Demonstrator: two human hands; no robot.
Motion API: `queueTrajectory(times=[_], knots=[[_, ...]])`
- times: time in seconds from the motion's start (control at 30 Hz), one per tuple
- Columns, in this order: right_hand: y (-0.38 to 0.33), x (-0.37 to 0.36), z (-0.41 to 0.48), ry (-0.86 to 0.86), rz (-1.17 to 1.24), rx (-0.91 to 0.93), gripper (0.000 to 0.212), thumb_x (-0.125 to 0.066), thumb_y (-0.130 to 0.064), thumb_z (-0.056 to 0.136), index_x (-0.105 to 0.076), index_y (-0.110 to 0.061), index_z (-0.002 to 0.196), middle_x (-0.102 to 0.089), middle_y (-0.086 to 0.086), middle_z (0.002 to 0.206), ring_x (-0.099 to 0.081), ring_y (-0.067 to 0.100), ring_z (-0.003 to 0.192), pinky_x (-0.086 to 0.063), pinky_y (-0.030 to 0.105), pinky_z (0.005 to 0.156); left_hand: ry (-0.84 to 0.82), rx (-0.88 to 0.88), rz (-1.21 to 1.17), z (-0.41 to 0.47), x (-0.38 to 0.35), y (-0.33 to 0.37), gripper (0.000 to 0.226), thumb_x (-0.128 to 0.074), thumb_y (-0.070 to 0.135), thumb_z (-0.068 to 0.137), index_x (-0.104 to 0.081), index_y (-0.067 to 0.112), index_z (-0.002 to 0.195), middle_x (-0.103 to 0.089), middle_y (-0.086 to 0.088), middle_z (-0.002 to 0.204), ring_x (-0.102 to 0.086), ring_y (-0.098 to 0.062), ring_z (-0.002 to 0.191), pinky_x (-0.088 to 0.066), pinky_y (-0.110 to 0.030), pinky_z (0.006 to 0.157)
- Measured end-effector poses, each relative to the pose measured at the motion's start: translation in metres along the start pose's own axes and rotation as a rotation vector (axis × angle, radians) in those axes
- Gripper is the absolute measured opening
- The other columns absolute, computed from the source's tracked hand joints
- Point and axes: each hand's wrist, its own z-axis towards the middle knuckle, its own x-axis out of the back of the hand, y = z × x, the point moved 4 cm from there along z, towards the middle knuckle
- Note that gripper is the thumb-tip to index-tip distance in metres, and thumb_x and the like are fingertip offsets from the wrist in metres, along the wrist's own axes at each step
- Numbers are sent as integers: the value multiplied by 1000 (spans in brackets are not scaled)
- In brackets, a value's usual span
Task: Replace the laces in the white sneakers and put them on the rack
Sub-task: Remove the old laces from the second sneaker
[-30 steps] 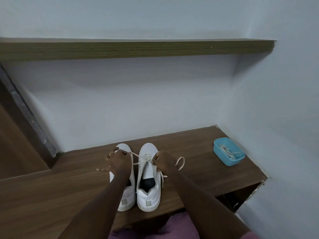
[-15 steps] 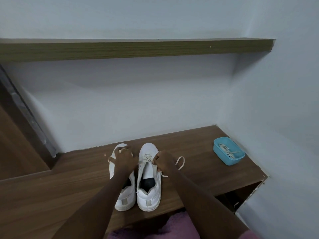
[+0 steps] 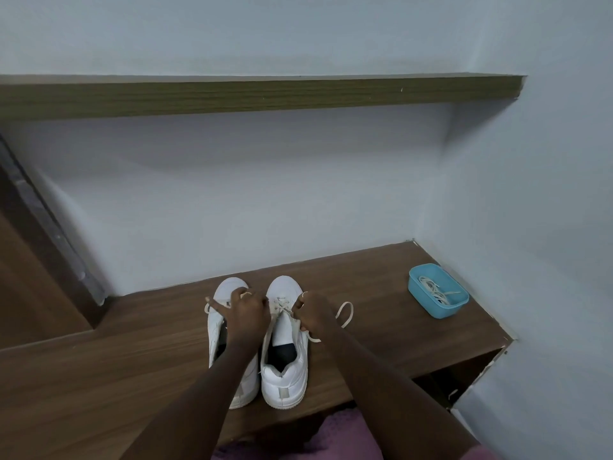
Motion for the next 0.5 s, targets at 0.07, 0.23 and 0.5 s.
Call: queueTrajectory(times=[0.07,0.23,0.5], knots=[[0,-1,0,2,5,-4,20,-53,-11,87,-66,4,88,-69,21,89,-68,35,82,-54,38,72,-8,153,-123,5,0,-15,25,-53,21,82,-64,12,62,-61,-4,68,-59,-29,86,-31,-76,89],[3,-1,2,3,17,-14,21,-53,-11,87,-66,4,88,-70,19,90,-68,35,83,-53,35,71,96,288,-226,14,4,-49,16,-55,4,82,-65,-6,76,-66,-26,76,-61,-41,84,-41,-41,83],[1,-8,6,-8,35,-11,22,-57,-13,83,-64,7,86,-66,21,79,-57,26,64,-54,39,68,-69,334,4,8,3,-55,42,-34,37,100,-61,7,113,-62,-10,115,-55,-26,112,-37,-34,97]])
